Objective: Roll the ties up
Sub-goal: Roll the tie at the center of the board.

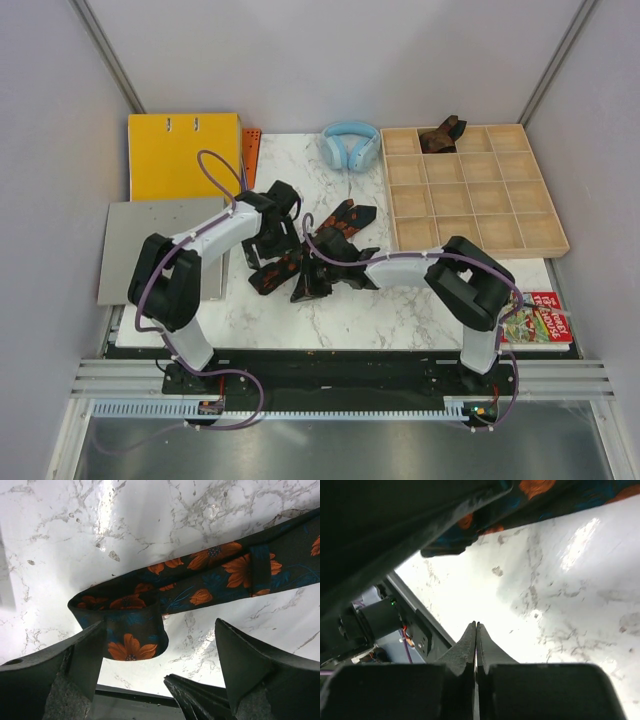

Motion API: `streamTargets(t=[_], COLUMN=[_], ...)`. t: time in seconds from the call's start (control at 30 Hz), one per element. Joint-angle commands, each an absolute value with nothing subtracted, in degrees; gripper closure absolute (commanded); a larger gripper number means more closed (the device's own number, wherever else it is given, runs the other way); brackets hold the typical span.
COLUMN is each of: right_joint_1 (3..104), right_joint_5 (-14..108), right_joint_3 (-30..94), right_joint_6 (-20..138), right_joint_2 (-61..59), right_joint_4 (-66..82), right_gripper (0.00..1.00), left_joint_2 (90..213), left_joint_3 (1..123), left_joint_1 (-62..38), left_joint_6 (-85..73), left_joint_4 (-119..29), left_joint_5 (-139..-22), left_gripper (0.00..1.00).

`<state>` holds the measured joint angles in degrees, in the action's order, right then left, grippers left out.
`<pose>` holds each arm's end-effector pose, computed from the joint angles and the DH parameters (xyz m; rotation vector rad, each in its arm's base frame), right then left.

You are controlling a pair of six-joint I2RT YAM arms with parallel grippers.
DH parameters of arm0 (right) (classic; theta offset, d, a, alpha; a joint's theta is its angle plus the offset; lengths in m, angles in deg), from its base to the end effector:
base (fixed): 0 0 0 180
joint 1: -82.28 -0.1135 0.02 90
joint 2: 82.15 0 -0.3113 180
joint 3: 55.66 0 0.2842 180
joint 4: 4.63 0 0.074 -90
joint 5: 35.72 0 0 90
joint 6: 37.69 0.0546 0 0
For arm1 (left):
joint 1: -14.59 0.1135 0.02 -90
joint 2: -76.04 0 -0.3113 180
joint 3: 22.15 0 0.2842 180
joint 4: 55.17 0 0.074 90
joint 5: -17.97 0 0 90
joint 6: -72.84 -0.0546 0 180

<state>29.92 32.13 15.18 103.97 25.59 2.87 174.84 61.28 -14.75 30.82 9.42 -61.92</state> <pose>0.2470 0.3540 0.1522 -0.2371 2.6815 1.2121 0.3219 -0.1700 0.2200 -0.4910 2.8529 0.0411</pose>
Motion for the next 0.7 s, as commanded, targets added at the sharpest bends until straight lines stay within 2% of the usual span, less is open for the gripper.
streamTargets(t=[0.0,0.2,0.37,0.53,0.67], right_joint_1=[28.49,27.96,27.96,27.96,28.23], right_joint_5=[33.19,35.46,35.92,35.91,35.56], right_joint_3=[14.89,19.01,24.28,28.94,31.06], right_joint_6=[103.55,102.76,102.23,102.41,102.41], right_joint_2=[21.65,24.37,29.19,34.12,36.59], right_joint_4=[3.16,6.59,7.38,10.19,10.63], right_gripper=[0.95,0.96,0.98,1.00,1.00], left_joint_2=[169.48,167.36,170.78,175.35,177.37], left_joint_3=[62.37,59.65,58.86,57.89,56.14], left_joint_1=[-13.54,-7.21,-3.87,-2.90,-2.90], left_joint_6=[30.12,27.23,24.68,23.09,22.21], left_joint_4=[11.16,8.88,5.54,3.34,0.70], left_joint_5=[-60.34,-59.20,-59.29,-60.87,-63.76], left_gripper=[0.07,0.23,0.37,0.40,0.49])
